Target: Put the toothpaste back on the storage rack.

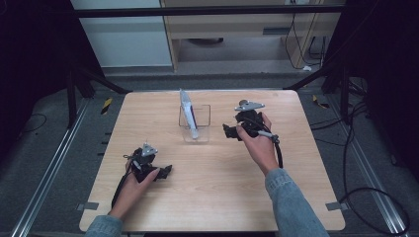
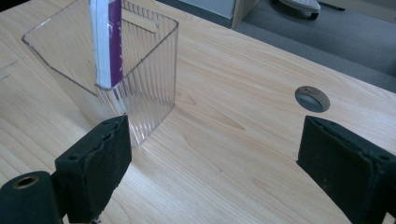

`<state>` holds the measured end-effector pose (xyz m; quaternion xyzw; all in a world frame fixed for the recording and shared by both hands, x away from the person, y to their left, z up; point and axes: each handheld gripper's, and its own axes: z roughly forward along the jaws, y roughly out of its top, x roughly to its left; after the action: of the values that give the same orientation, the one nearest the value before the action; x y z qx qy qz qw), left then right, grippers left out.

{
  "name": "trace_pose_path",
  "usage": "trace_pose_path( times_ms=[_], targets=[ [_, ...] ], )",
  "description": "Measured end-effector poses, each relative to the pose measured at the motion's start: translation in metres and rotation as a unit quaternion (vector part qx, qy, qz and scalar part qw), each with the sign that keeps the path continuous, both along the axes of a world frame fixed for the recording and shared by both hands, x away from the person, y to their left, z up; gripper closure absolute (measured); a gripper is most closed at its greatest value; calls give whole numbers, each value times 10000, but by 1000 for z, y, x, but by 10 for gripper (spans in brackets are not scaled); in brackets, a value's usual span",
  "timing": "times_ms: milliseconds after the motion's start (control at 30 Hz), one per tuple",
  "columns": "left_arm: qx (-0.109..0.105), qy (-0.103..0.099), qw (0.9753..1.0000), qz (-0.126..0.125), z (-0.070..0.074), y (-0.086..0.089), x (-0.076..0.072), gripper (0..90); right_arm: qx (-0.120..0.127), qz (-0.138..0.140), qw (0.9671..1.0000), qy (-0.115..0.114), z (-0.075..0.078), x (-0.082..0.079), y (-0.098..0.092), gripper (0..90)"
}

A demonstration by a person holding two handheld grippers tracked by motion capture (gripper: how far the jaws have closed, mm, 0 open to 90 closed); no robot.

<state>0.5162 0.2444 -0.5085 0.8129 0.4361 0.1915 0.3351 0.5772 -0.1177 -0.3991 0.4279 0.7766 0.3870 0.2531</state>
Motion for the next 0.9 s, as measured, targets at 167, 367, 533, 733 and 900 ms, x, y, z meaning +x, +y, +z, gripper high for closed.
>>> trace_pose_path(
  times_ms=[167, 367, 533, 733, 900],
  targets=[
    [1, 1, 10000, -1, 0, 0, 0, 0, -30, -6, 10000, 13, -3, -3, -8, 104],
    [0, 0, 10000, 0, 0, 0, 0, 0, -49, -78, 9999, 67, -9, -8, -21, 107],
    [-1, 0, 10000, 0, 0, 0, 0, 0, -78, -134, 9998, 118, -16, -12, -31, 107],
    [1, 0, 10000, -1, 0, 0, 0, 0, -70, -249, 9995, 192, -26, -16, -44, 108],
    [4, 1, 10000, -3, 0, 0, 0, 0, 10, -305, 9992, 255, -36, -20, -52, 110]
  ],
)
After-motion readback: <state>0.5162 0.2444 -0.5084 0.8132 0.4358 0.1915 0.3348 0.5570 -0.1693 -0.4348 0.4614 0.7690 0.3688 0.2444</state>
